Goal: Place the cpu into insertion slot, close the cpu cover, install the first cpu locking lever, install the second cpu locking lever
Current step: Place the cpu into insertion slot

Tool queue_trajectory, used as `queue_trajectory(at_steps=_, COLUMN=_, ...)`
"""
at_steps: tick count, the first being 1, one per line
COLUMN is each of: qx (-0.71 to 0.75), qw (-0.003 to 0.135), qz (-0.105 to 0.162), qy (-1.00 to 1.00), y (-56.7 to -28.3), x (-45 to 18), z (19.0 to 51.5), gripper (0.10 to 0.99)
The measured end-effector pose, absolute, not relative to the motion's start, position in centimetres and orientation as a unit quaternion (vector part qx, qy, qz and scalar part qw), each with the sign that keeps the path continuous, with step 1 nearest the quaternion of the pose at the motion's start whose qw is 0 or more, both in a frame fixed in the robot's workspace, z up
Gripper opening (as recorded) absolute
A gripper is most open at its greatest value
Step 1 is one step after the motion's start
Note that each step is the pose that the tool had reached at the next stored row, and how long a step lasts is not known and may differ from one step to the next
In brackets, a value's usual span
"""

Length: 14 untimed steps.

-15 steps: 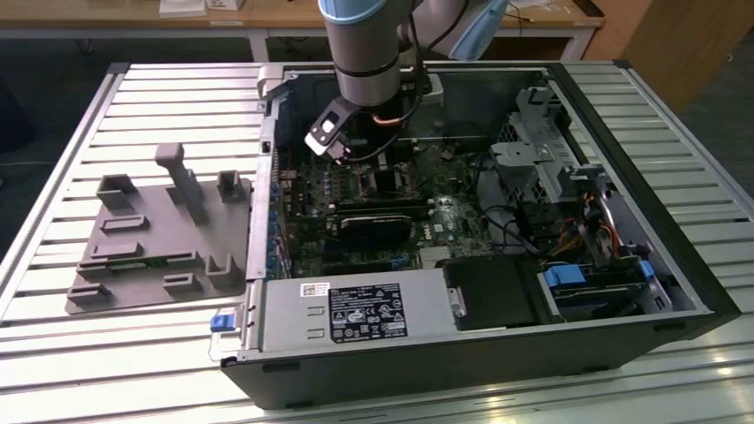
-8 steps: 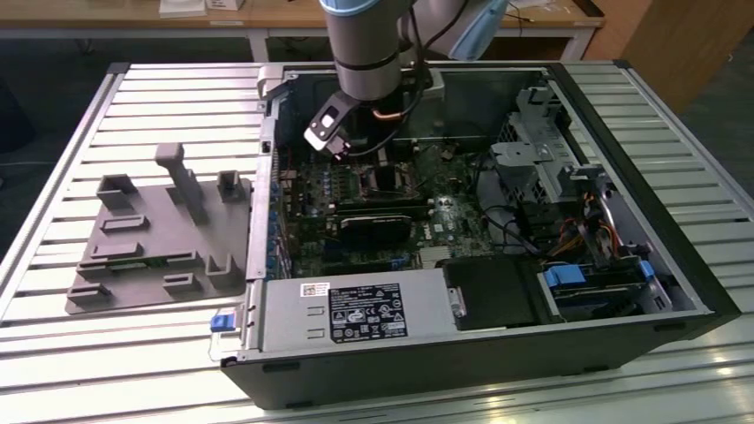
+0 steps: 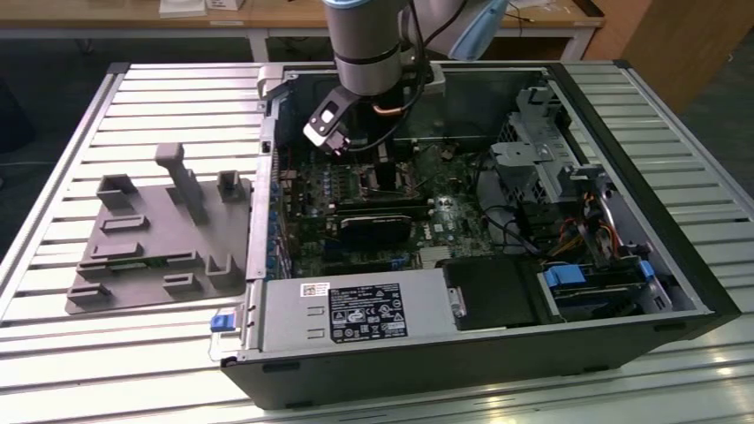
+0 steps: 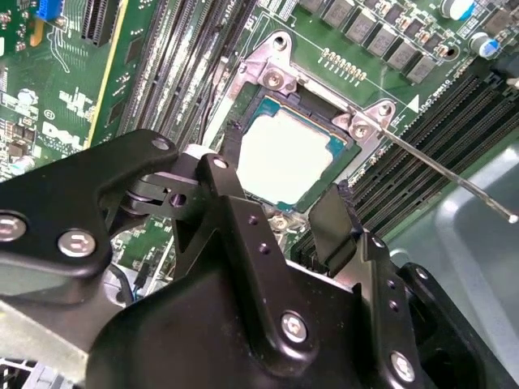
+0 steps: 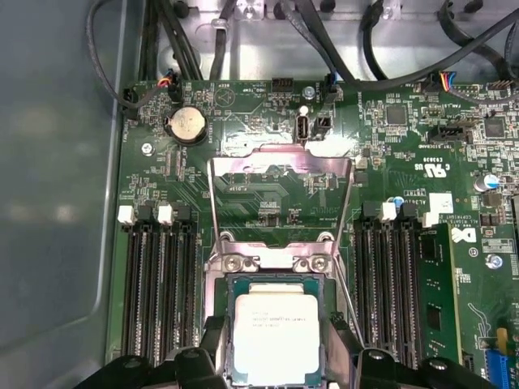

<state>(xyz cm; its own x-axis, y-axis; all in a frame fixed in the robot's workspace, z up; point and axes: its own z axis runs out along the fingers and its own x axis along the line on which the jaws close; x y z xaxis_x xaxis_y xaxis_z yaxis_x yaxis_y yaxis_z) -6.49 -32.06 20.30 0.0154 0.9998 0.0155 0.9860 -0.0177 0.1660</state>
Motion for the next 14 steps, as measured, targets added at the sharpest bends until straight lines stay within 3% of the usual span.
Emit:
queue_trajectory(at_steps=5, qx=0.71, qw=0.054, qz=0.064, qy=0.699, y=-32.06, x=-6.5, z=20.32, gripper=0.596)
queue_trajectory(at_steps=14, qx=0.71, qw=0.054, qz=0.064, qy=0.699, y=-32.06, x=-6.5, z=20.33, gripper=0.235)
